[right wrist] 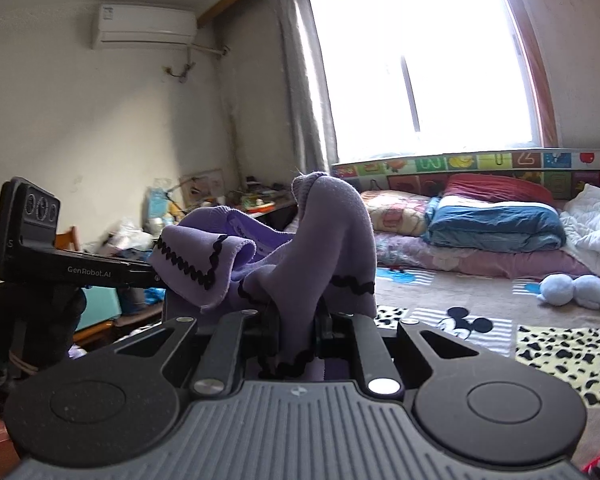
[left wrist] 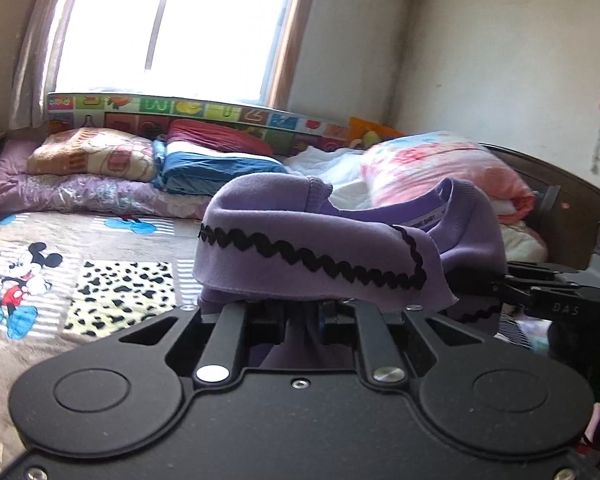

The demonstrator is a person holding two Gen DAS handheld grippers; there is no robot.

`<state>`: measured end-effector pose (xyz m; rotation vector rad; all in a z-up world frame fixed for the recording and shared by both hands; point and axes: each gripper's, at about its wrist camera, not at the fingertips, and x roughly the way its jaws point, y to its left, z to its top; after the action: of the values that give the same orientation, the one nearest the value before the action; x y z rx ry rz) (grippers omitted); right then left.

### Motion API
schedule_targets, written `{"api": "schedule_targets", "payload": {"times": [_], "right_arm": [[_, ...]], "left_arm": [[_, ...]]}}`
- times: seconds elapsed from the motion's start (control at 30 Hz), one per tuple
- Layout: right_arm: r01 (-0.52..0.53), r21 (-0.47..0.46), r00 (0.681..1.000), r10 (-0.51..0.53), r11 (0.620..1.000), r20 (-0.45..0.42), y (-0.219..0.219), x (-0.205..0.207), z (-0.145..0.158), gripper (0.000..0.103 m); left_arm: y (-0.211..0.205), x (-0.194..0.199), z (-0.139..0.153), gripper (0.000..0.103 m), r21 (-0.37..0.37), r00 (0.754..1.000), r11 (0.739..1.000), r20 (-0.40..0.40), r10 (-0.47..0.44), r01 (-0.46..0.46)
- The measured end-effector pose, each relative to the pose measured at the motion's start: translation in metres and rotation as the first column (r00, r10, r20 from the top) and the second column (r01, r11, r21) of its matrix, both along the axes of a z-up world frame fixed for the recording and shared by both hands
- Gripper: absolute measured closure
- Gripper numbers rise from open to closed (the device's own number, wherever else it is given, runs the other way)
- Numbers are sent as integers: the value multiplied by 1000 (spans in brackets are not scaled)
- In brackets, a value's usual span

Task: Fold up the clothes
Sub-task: 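Lift the lavender sweatshirt up off the bed with both grippers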

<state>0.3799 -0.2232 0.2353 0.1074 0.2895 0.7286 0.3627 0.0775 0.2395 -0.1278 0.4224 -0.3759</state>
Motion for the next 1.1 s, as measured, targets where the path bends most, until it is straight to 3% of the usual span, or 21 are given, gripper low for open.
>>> {"api": "schedule_targets", "payload": {"times": [0.23, 0.47, 0.63, 0.87, 1.1], "right_arm": [[115, -48, 993, -115, 992, 15, 16, 62, -8, 87], [211, -89, 972, -200, 973, 125, 34, 78, -25, 87], [187, -178, 975, -160, 966, 156, 45, 54, -69, 87], [95, -211, 992, -75, 973, 104, 52, -15, -123, 87], [71, -209, 997, -68, 975, 20, 52, -68, -159, 87]], "left_arm": [[-5, 59, -6, 92, -36, 996, 996, 9, 85, -85], [-5, 79, -26, 92, -87, 991, 989, 34, 126, -123], [-1, 48, -71, 92, -72, 995, 992, 8, 102, -101], [13, -23, -127, 92, -152, 995, 983, -50, 91, -98], [14, -74, -155, 92, -133, 992, 987, -102, 76, -90]]}}
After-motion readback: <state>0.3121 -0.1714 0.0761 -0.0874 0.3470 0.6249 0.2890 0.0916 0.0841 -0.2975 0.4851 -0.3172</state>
